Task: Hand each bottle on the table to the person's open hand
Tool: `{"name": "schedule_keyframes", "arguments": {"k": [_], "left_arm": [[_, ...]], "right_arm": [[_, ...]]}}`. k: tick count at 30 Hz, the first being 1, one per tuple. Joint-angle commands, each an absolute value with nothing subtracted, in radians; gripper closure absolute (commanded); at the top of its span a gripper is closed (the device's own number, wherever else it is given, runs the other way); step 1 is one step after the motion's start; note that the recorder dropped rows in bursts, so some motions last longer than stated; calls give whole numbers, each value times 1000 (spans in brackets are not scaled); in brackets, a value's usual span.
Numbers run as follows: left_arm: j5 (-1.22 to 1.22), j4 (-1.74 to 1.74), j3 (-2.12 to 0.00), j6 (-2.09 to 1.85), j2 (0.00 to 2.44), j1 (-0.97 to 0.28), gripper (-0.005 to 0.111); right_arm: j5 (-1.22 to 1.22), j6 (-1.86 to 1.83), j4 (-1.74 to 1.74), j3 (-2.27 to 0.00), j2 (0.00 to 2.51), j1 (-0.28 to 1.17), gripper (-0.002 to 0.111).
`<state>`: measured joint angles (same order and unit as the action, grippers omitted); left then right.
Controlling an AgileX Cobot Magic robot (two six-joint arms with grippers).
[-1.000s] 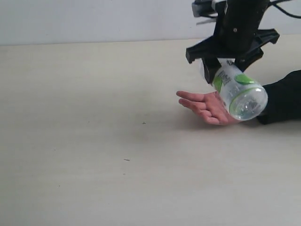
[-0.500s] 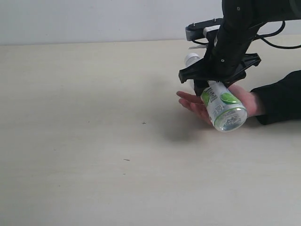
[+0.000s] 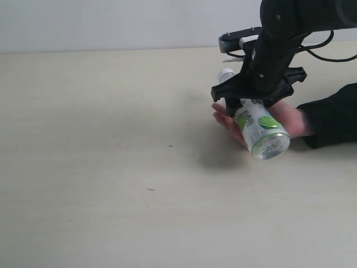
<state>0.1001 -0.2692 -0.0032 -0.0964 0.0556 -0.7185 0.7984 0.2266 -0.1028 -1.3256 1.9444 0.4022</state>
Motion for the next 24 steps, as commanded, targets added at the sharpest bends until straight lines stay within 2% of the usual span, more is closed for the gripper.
{"name": "schedule_keyframes", "arguments": {"k": [1,4,6,9,11,12,15,16,17,18,19,20,24], "left_arm": [[104,-271,0,-99,54,-716,106],[104,-271,0,-99,54,-716,106],[104,-271,0,-99,54,-716,106],[104,-271,0,-99,54,-716,106],[104,-271,0,-99,54,-716,106],[104,-271,0,-99,54,-716,106],[104,-271,0,-99,54,-716,106],[104,-271,0,-99,54,-716,106],[104,-271,0,-99,54,-716,106],[104,-271,0,-99,54,-716,106],[104,-271,0,-99,54,-716,106],[104,-271,0,-99,54,-716,106],[104,-271,0,-99,54,-716,106]], "right_arm": [[792,229,-113,-1325,1931,400,21],[790,229,-113,-1325,1881,402,16],[790,227,-116,-1325,1831,402,16],[850,137,-116,-1319,1727,402,18],[879,103,-116,-1292,1650,402,23],[886,93,-116,-1273,1614,402,27],[877,71,-94,-1169,1461,402,50],[856,71,-66,-1106,1385,402,62],[814,71,-24,-996,1261,402,80],[779,71,11,-931,1193,402,89],[733,71,48,-817,1075,402,103],[718,71,62,-751,1002,402,108],[586,127,151,-578,728,402,108]]}}
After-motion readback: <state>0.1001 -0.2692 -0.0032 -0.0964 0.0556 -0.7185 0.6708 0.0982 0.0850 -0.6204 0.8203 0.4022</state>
